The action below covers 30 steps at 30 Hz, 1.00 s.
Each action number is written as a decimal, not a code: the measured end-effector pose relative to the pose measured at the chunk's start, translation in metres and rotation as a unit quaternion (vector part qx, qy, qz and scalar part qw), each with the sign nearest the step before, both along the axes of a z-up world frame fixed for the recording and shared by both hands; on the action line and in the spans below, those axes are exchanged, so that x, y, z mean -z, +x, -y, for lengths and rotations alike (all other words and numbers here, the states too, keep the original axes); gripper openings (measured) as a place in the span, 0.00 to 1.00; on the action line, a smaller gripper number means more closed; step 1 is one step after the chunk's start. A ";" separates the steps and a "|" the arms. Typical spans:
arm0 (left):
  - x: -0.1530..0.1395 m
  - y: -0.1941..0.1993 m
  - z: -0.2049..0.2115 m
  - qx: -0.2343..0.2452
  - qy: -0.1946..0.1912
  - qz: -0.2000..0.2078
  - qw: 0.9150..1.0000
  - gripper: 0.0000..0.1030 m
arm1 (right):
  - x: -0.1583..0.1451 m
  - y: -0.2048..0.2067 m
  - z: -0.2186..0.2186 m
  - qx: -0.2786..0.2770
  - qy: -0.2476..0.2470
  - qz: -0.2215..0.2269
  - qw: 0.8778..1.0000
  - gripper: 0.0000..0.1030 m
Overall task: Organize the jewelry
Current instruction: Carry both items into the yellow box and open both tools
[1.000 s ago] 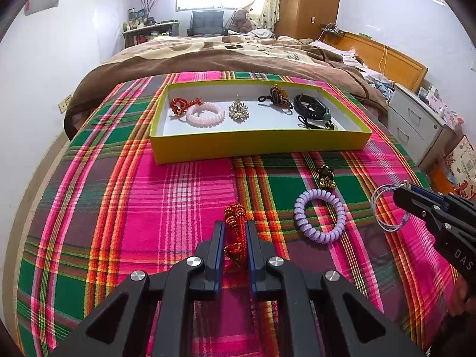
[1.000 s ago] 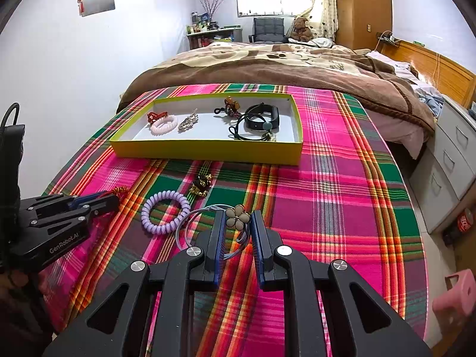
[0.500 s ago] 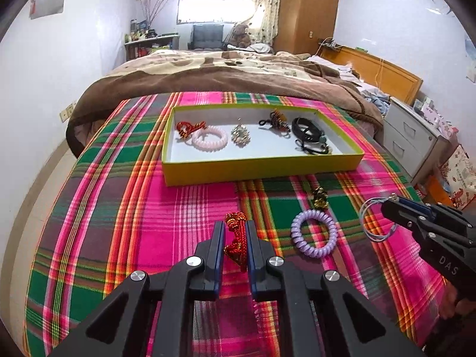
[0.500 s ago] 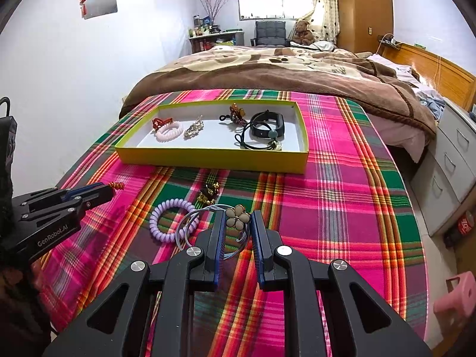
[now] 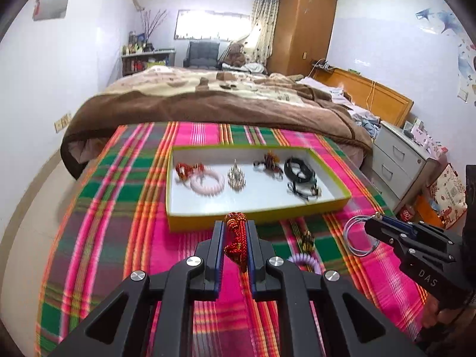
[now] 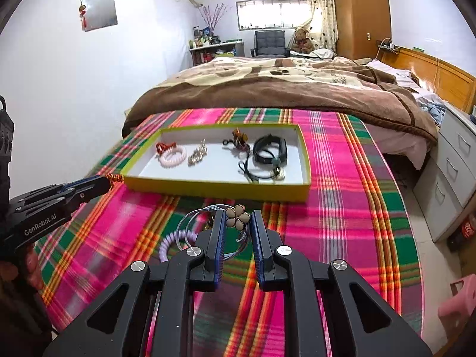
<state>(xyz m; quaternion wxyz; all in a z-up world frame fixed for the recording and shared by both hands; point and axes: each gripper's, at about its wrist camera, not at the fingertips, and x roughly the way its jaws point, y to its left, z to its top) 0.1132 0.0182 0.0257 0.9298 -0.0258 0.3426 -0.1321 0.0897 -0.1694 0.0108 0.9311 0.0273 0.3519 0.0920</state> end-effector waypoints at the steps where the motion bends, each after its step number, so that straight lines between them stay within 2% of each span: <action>1: -0.004 0.003 -0.001 0.001 0.000 0.004 1.000 0.13 | -0.002 0.003 -0.001 -0.001 -0.001 0.002 1.000 0.17; 7: -0.015 0.030 -0.003 0.001 0.003 0.008 1.000 0.13 | -0.012 0.028 -0.007 -0.002 0.002 0.005 1.000 0.17; 17: -0.007 0.080 -0.008 -0.003 0.002 0.004 1.000 0.13 | -0.008 0.092 -0.018 -0.002 -0.005 -0.013 1.000 0.17; 24: 0.019 0.107 -0.011 -0.001 0.008 -0.024 1.000 0.13 | 0.012 0.132 -0.022 0.002 -0.002 -0.041 0.999 0.17; 30: 0.040 0.117 -0.011 0.005 0.008 -0.049 0.999 0.13 | 0.027 0.149 -0.031 0.001 -0.015 -0.059 0.998 0.17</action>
